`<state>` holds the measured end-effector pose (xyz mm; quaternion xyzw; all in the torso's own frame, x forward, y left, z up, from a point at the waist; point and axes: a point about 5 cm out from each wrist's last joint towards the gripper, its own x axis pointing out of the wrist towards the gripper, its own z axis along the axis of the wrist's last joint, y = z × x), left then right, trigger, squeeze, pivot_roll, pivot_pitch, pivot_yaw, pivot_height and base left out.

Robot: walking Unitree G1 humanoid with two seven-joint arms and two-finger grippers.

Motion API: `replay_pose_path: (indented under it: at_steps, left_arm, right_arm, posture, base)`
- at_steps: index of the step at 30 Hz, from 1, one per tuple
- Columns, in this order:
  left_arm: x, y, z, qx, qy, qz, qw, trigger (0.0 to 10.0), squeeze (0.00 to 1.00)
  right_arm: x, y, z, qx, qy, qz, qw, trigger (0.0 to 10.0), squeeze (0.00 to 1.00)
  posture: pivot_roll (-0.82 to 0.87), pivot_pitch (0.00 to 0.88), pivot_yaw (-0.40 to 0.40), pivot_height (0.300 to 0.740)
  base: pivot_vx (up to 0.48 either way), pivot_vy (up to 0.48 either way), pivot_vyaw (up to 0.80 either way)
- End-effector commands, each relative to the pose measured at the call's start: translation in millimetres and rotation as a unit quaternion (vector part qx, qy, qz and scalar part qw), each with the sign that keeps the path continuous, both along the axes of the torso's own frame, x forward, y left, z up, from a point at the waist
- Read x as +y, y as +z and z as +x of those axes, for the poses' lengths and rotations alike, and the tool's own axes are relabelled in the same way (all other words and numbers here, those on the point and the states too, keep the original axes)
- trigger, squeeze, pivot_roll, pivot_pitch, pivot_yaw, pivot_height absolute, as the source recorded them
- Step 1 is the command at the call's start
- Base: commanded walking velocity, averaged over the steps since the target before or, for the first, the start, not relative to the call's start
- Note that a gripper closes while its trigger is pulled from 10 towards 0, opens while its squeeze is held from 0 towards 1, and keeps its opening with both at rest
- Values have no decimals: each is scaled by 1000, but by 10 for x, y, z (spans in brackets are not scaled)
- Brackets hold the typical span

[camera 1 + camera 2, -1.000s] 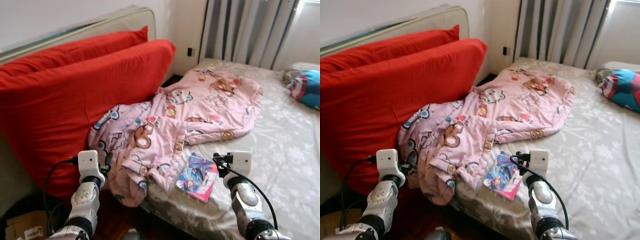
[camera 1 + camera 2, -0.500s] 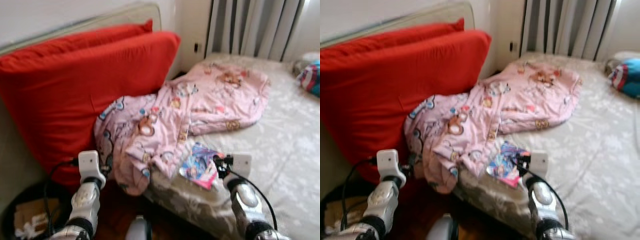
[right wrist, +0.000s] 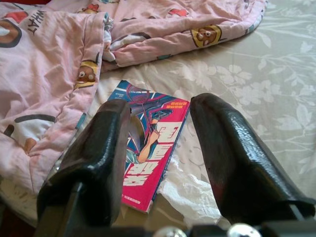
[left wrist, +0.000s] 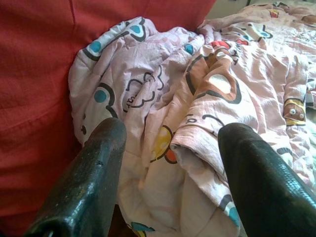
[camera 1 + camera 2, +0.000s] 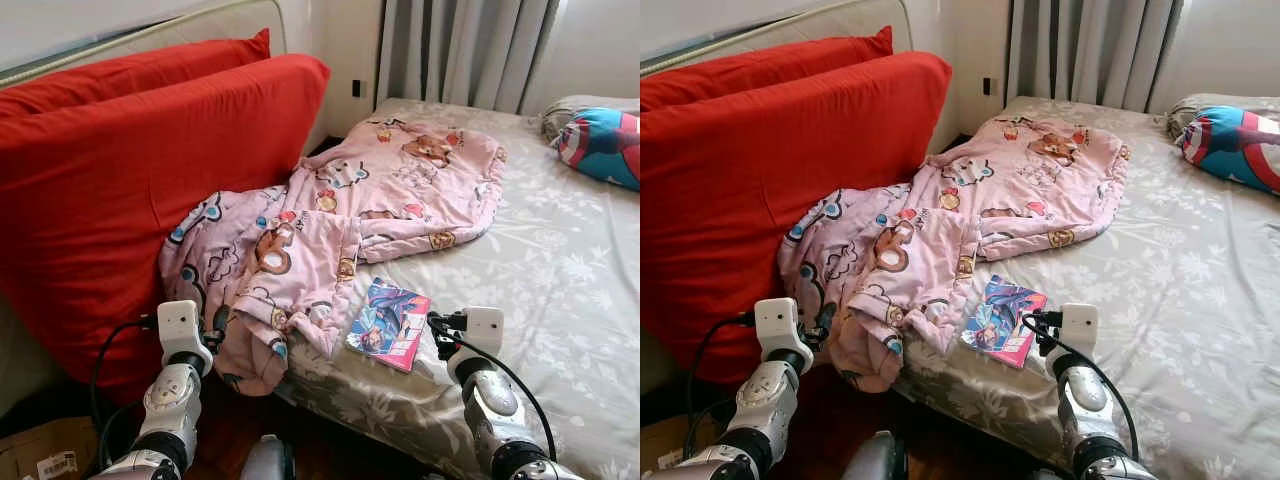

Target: Clean up the room

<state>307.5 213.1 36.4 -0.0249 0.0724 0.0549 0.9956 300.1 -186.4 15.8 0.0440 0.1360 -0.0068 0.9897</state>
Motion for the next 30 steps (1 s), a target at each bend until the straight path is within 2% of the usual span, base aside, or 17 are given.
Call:
replay_pose_path:
  at_steps: [1, 12, 13, 17, 30]
  left_arm:
    - [31, 44, 30, -5, 3, 3, 1000, 10000, 0]
    - [32, 42, 28, -5, 1, 2, 1000, 10000, 0]
    - [27, 41, 28, -5, 0, 3, 1000, 10000, 0]
    - [20, 36, 23, -5, -2, 3, 1000, 10000, 0]
    - [17, 31, 22, -3, -2, 2, 1000, 10000, 0]
  right_arm:
    - [25, 21, 23, -5, 7, -1, 1000, 10000, 0]
    - [10, -28, -6, 15, 3, -5, 1000, 10000, 0]
    - [12, -29, -7, 15, 4, -6, 1000, 10000, 0]
    - [6, -2, -6, -3, 3, 1, 1000, 10000, 0]
    - [24, 8, 4, -6, 7, -1, 1000, 10000, 0]
  posture:
    - [41, 0, 46, 618]
    - [40, 0, 48, 618]
    - [40, 0, 47, 608]
    - [41, 0, 44, 598]
    - [40, 0, 46, 598]
  base:
    - [0, 0, 0]
    - [0, 0, 0]
    - [0, 0, 0]
    - [0, 0, 0]
    - [0, 0, 0]
